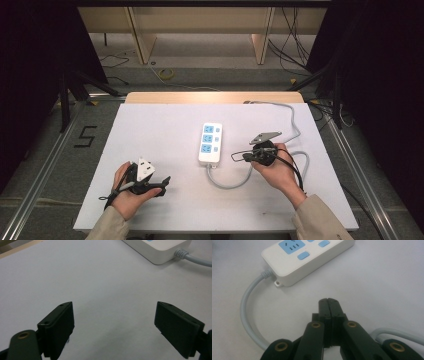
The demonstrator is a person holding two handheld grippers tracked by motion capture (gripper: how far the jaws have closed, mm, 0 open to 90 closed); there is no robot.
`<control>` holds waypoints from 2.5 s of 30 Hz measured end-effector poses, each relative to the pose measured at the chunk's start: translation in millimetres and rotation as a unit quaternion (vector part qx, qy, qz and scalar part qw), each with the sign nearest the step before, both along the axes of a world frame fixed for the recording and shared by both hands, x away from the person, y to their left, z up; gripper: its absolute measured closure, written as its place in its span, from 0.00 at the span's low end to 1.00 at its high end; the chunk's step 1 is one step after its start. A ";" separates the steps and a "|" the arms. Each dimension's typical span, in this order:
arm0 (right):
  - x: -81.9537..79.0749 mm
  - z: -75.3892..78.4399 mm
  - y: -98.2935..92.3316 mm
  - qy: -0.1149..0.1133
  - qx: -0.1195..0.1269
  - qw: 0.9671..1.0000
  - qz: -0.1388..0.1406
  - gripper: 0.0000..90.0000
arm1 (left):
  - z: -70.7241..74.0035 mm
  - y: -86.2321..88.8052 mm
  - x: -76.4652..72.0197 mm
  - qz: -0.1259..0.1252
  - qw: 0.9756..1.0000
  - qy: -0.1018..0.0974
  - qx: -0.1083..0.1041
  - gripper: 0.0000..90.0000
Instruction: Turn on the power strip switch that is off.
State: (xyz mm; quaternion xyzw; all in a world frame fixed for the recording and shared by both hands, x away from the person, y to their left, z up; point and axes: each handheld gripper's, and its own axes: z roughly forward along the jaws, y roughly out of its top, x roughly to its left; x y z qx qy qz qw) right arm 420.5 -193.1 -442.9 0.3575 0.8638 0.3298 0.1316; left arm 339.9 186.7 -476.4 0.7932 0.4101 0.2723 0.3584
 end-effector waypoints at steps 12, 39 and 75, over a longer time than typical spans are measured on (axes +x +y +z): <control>11.6 4.6 8.5 0.001 -0.005 1.000 0.000 1.00 | -1.1 0.1 0.6 0.000 1.000 0.002 -0.002 0.17; 32.0 11.6 28.1 -0.004 -0.013 1.000 0.005 1.00 | -0.7 0.5 -1.7 -0.001 1.000 0.001 0.000 0.17; 62.7 15.3 45.1 0.004 -0.027 1.000 -0.008 1.00 | -1.3 -1.6 -0.9 -0.004 1.000 0.003 -0.001 0.18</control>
